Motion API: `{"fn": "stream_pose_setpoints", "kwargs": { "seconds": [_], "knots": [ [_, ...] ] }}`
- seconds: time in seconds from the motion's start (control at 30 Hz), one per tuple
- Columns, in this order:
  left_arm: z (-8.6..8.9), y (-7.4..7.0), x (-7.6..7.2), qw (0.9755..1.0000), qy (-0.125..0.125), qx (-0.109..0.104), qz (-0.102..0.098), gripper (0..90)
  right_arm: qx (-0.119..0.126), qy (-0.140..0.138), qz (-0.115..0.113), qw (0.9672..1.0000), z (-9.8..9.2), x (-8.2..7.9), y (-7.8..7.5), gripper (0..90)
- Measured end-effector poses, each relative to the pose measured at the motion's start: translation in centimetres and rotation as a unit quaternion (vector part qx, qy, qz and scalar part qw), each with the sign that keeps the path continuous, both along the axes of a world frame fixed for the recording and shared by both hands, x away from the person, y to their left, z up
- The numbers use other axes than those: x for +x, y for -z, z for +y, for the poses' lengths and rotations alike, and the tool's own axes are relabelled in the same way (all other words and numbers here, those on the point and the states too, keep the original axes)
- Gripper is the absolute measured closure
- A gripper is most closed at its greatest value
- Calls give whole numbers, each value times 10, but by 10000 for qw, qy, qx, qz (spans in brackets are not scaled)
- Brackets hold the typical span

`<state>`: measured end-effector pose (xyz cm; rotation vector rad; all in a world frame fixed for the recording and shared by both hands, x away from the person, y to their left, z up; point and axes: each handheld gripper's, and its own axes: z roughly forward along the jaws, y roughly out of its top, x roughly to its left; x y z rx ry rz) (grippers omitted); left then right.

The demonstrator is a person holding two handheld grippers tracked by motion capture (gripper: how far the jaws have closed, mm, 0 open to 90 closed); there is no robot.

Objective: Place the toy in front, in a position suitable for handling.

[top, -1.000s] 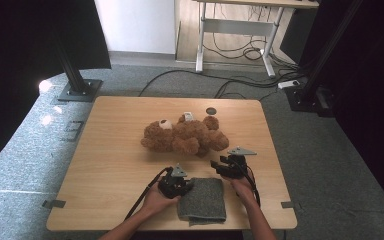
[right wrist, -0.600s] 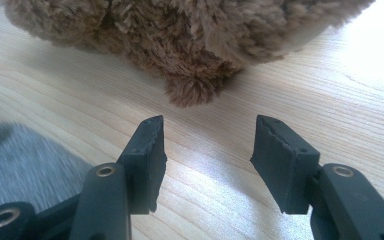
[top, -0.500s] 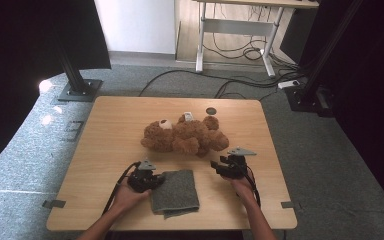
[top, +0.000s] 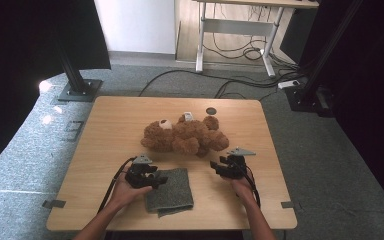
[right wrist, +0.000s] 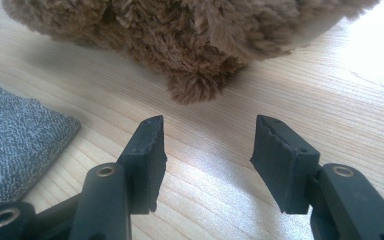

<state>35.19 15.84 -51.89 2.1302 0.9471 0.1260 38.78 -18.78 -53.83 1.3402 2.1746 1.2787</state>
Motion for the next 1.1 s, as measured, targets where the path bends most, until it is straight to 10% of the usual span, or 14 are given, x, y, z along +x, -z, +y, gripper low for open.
{"fn": "stream_pose_setpoints", "kwargs": {
  "seconds": [0.33,0.5,0.97,1.1],
  "knots": [
    [-25,11,1,9987,157,481,-2,193,8,5,-6,10000,-1,0,-1,464],
    [-35,19,-11,9941,78,973,-481,247,1,-13,-13,10000,0,0,-1,464],
    [-33,22,-18,9915,134,926,-905,603,129,-63,-167,9998,0,-4,-12,465],
    [-27,22,-14,9949,102,653,-764,702,281,-186,-341,9988,-3,-13,-28,464]
  ]
}}
